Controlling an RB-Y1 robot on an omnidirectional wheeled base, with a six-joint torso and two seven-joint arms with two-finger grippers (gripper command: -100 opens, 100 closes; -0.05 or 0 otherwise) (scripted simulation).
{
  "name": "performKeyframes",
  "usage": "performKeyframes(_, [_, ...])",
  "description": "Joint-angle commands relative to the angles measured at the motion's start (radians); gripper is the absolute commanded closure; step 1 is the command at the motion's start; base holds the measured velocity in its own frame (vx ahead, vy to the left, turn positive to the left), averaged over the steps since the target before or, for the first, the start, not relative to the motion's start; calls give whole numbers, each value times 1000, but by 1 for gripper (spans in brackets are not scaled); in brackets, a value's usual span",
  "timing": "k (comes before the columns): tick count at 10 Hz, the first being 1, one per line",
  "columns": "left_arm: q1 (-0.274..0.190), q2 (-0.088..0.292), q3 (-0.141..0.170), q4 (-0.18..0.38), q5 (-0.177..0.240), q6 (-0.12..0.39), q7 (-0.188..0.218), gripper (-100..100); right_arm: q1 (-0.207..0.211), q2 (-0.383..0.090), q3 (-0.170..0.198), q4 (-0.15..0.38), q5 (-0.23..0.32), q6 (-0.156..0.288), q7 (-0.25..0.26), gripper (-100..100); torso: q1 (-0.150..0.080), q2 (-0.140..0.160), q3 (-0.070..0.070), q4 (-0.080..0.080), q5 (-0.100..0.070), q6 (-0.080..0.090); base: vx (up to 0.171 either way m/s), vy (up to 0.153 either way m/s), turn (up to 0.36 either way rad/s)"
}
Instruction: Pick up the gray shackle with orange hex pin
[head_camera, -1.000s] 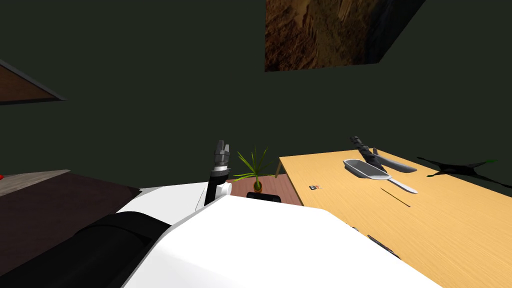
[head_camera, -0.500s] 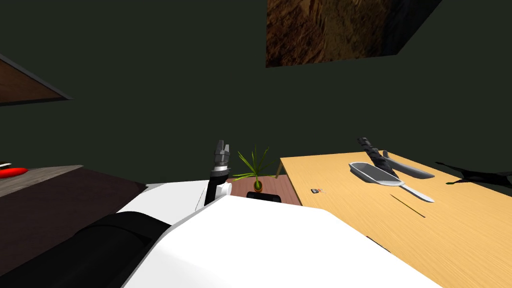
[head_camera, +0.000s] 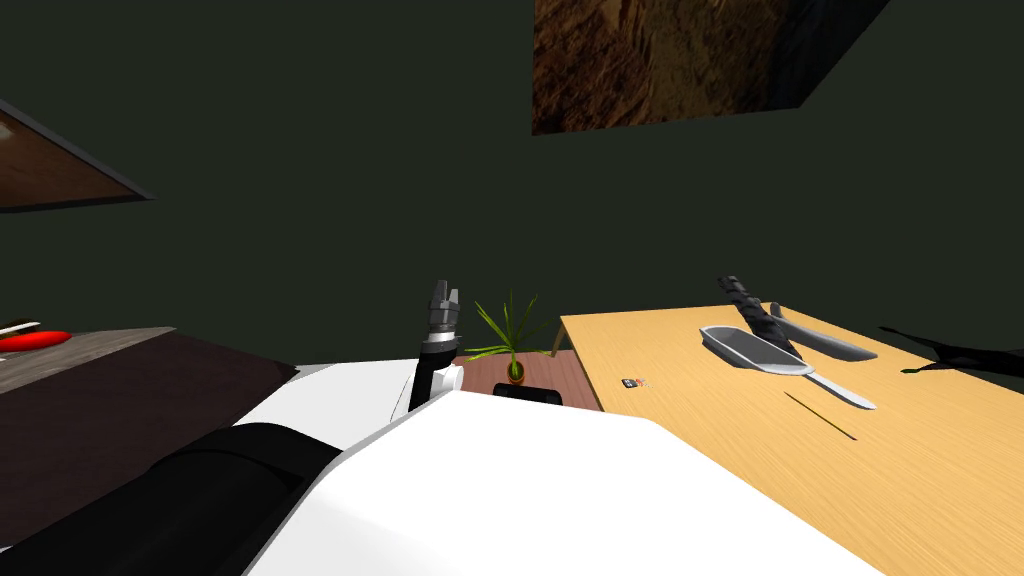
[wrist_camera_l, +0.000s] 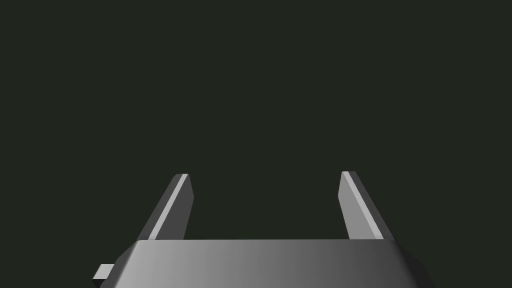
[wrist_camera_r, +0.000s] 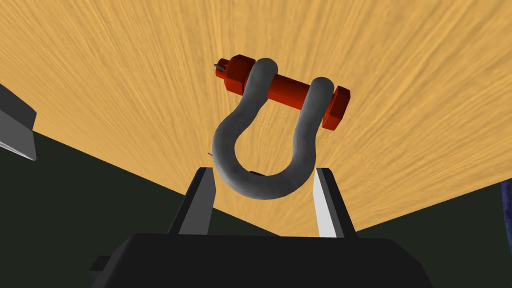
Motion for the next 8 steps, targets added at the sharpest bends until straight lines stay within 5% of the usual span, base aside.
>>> performKeyframes(1, [0,0,0,0,0,0,0,0,0,0,0,0,0,0,0,100,0,0,0,0,0,0,0,0,0])
performKeyframes(2, [0,0,0,0,0,0,0,0,0,0,0,0,0,0,0,100,0,0,0,0,0,0,0,0,0])
performKeyframes(3, [0,0,0,0,0,0,0,0,0,0,0,0,0,0,0,0,0,0,0,0,0,0,0,0,0])
performKeyframes(4, [0,0,0,0,0,0,0,0,25,-22,-9,-30,-5,2,-7,100,0,0,0,0,0,0,1,19,-93])
performKeyframes(7, [0,0,0,0,0,0,0,0,41,-39,-14,-50,-9,3,-12,100,3,0,0,0,1,1,0,28,-74])
performKeyframes(8, [0,0,0,0,0,0,0,0,44,-40,-15,-53,-9,3,-13,0,2,0,0,0,0,0,0,0,0])
